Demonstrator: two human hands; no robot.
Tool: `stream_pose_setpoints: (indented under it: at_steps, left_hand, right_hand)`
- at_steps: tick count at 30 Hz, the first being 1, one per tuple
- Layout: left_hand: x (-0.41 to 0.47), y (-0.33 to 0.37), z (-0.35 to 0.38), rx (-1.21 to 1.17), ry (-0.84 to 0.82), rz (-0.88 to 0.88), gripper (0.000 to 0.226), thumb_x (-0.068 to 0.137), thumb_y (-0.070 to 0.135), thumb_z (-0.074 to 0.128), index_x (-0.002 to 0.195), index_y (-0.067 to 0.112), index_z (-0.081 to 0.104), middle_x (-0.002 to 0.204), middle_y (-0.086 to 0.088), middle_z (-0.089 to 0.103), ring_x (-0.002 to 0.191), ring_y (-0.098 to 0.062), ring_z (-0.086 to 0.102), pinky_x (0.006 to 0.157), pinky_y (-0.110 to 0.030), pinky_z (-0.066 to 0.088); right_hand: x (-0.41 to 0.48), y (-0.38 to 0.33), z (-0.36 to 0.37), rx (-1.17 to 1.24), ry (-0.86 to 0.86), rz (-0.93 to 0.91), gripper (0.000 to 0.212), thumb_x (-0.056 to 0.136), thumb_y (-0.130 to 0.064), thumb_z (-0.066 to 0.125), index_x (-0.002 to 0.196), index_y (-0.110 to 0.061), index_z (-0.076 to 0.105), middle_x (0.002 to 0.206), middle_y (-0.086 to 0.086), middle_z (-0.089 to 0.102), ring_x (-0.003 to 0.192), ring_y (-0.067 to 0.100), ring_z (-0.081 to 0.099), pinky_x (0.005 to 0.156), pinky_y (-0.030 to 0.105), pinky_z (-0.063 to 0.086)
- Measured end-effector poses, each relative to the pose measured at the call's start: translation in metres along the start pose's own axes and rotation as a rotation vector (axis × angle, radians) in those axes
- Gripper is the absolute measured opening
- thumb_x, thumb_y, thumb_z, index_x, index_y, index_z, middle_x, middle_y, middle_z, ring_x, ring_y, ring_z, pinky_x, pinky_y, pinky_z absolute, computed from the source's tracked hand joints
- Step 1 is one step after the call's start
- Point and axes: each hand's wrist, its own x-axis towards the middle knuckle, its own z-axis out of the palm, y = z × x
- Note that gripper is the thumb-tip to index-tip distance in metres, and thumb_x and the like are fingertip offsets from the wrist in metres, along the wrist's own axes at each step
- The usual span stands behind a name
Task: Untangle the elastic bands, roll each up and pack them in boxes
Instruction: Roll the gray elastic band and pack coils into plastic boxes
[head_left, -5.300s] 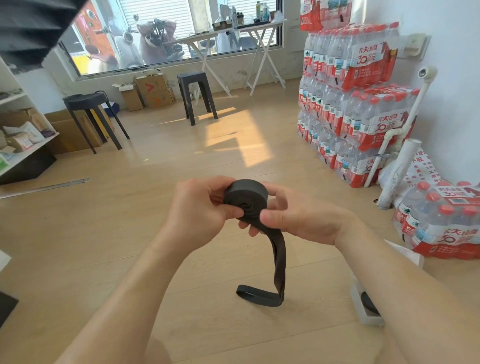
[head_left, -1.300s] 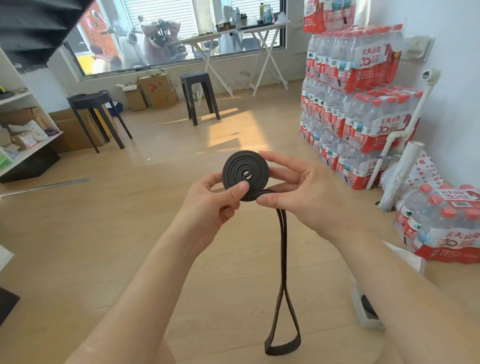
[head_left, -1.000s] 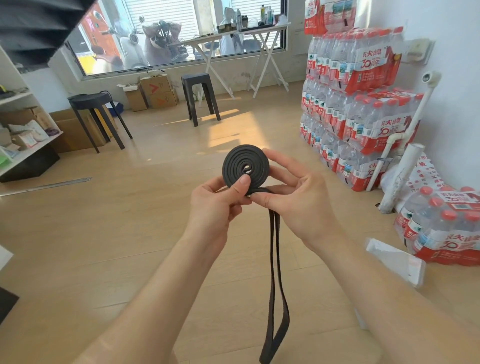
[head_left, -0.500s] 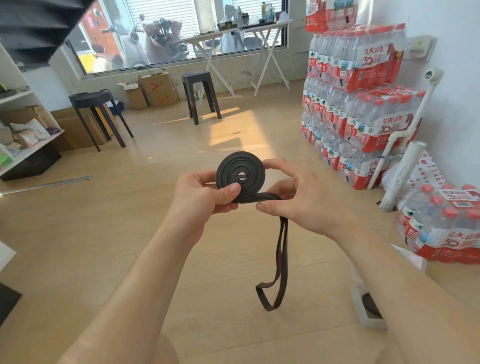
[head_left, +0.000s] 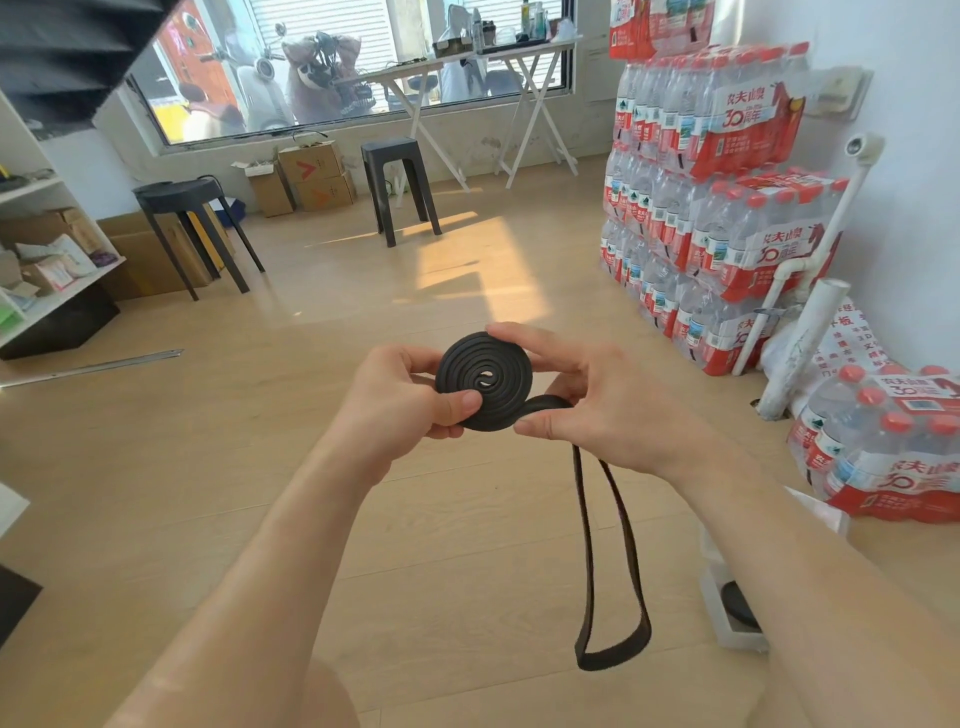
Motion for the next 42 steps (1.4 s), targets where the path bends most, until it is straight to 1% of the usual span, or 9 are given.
stream_pose_setpoints:
  at_steps: [5,9,13,15,18,23,26,35,42]
  left_hand:
    - [0.001,-0.003,-0.002,0.058,-0.050,-0.020,0.022,0.077,-0.003,0.072,0.091,0.014,0.071,0.076,-0.015,0.073,0.057,-0.019,0.061,0.064,-0.030,0.054]
    - [0.001,-0.009,-0.005,0.046,-0.093,-0.056,0.024,0.081,0.001,0.069,0.094,0.021,0.070,0.084,-0.014,0.073,0.071,-0.023,0.060,0.070,-0.030,0.051]
    - [0.000,-0.013,0.005,-0.309,-0.079,-0.114,0.032,0.080,0.013,0.070,0.112,0.013,0.064,0.084,-0.008,0.063,0.065,-0.016,0.048,0.057,-0.020,0.040]
    - [0.000,-0.011,0.016,-0.473,-0.025,-0.137,0.033,0.078,0.021,0.071,0.107,0.008,0.063,0.078,-0.003,0.062,0.056,-0.010,0.047,0.048,-0.016,0.039]
    - [0.000,-0.008,0.027,-0.551,0.036,-0.100,0.037,0.071,0.021,0.074,0.104,0.006,0.066,0.073,-0.003,0.063,0.053,-0.009,0.052,0.052,-0.018,0.043]
    - [0.000,-0.003,0.021,-0.464,0.143,-0.037,0.023,0.079,0.005,0.071,0.101,0.004,0.066,0.072,-0.006,0.070,0.053,-0.014,0.060,0.052,-0.021,0.050]
    - [-0.001,-0.002,0.017,-0.389,0.153,-0.007,0.025,0.077,0.002,0.072,0.102,0.004,0.065,0.068,-0.008,0.070,0.050,-0.017,0.059,0.051,-0.021,0.050]
    - [-0.001,0.000,0.006,-0.307,0.120,-0.007,0.024,0.076,0.000,0.072,0.098,0.007,0.065,0.073,-0.010,0.070,0.050,-0.017,0.061,0.051,-0.019,0.050]
    - [0.000,-0.001,-0.002,-0.143,0.053,0.011,0.027,0.073,-0.001,0.075,0.095,0.012,0.066,0.075,-0.012,0.073,0.054,-0.018,0.063,0.055,-0.023,0.055]
  right_hand:
    - [-0.003,-0.004,0.002,0.080,0.012,0.008,0.074,0.068,0.007,0.080,0.118,-0.042,0.057,0.101,-0.008,0.073,0.081,0.007,0.071,0.074,0.022,0.056]
    - [-0.005,-0.001,0.010,0.106,0.057,0.022,0.072,0.065,0.006,0.083,0.117,-0.038,0.059,0.092,0.001,0.075,0.080,0.009,0.073,0.075,0.020,0.055]
    - [-0.001,0.000,0.012,0.186,0.193,0.017,0.071,0.068,0.001,0.083,0.126,-0.031,0.056,0.097,0.002,0.075,0.080,0.010,0.073,0.074,0.020,0.055]
    - [0.000,-0.002,0.015,0.220,0.271,0.006,0.071,0.069,0.000,0.082,0.127,-0.029,0.055,0.097,0.002,0.075,0.080,0.010,0.073,0.075,0.021,0.056]
    - [0.001,-0.003,0.024,0.278,0.320,0.000,0.072,0.070,0.002,0.081,0.128,-0.030,0.054,0.098,0.003,0.075,0.080,0.014,0.074,0.076,0.025,0.057]
    - [-0.001,-0.007,0.023,0.117,0.220,-0.009,0.083,0.072,-0.008,0.083,0.131,-0.046,0.039,0.107,0.001,0.068,0.067,0.018,0.071,0.072,0.030,0.059]
    - [-0.002,-0.008,0.021,0.117,0.085,0.077,0.090,0.074,-0.004,0.077,0.132,-0.053,0.030,0.093,0.006,0.072,0.071,0.022,0.071,0.078,0.036,0.058]
    - [-0.002,-0.005,-0.001,0.016,-0.026,0.259,0.053,0.075,-0.010,0.073,0.117,-0.034,0.053,0.069,-0.003,0.067,0.064,0.009,0.058,0.070,0.027,0.046]
    - [-0.003,-0.004,-0.008,0.083,0.026,0.213,0.045,0.076,-0.008,0.077,0.111,-0.031,0.063,0.072,0.003,0.072,0.064,0.006,0.062,0.074,0.023,0.047]
